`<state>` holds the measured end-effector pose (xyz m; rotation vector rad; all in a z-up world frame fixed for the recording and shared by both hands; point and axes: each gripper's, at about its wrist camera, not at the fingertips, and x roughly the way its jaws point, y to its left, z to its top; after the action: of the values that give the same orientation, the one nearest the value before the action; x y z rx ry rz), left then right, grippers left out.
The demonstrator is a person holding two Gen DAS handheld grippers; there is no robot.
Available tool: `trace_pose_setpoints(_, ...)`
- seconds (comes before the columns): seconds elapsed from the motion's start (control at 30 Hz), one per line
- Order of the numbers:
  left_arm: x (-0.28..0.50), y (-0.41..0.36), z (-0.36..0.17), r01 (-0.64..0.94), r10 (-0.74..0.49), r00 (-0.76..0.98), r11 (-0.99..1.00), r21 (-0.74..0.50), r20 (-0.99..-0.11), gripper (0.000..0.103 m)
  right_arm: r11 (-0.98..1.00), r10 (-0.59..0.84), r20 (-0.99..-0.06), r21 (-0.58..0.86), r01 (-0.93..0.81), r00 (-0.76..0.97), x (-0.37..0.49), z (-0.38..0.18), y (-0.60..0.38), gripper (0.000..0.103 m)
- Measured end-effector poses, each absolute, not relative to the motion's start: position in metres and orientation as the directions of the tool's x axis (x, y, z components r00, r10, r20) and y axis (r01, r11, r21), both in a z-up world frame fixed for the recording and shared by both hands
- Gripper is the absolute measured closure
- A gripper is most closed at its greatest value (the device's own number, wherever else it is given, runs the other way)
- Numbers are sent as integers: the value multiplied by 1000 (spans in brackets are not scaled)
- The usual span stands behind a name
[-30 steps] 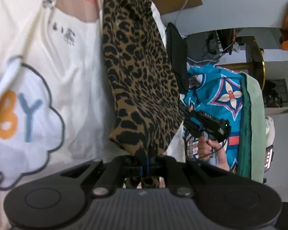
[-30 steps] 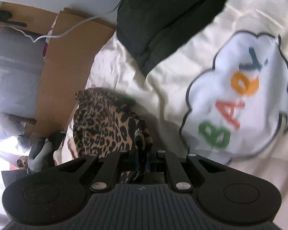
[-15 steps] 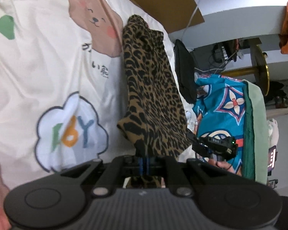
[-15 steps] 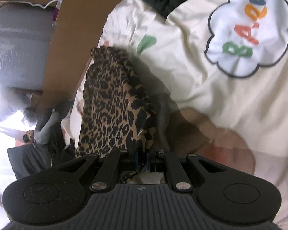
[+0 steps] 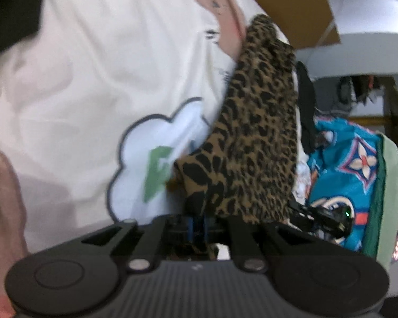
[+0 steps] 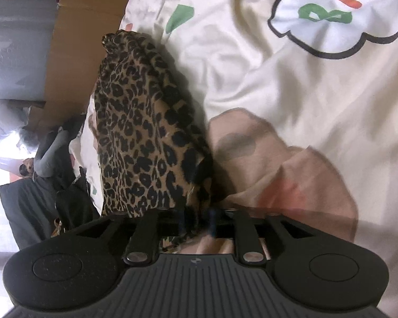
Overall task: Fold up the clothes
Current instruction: 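Fold the garment lengthwise with both tools, pressing it onto the duvet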
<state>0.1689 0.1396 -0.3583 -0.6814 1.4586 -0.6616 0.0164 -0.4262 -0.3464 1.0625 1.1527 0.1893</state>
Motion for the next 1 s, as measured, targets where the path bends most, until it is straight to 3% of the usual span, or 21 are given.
trace_pose_setpoints(0.07,170,142,-363,-41,-770,28,636,-770,-638,82,511,629,-629,777,368,457,20,-348,-432,59)
trace_pose_setpoints(0.17,171,138,-365,-47,-785,41,617,-786,-618,65,503,655,-613,790,351,441,30,-351,-436,59)
trace_pose_setpoints(0.3,170,131,-366,-39,-800,47,597,-801,-598,59,509,693,-603,797,325,394,45,-358,-434,59)
trace_pose_setpoints(0.4,168,129,-367,-30,-805,44,591,-806,-592,61,528,703,-608,794,301,368,52,-356,-429,61)
trace_pose_setpoints(0.43,167,128,-367,-26,-806,44,590,-807,-590,72,536,704,-611,791,294,362,53,-355,-428,70)
trace_pose_setpoints(0.47,166,129,-369,-35,-814,31,579,-814,-580,94,551,697,-621,783,288,357,53,-354,-428,90)
trace_pose_setpoints(0.5,166,129,-371,-46,-822,18,568,-822,-569,100,570,689,-635,773,279,351,53,-352,-427,97)
trace_pose_setpoints(1.0,154,141,-308,117,-791,-25,605,-787,-612,99,587,716,-625,780,214,311,23,-313,-425,101)
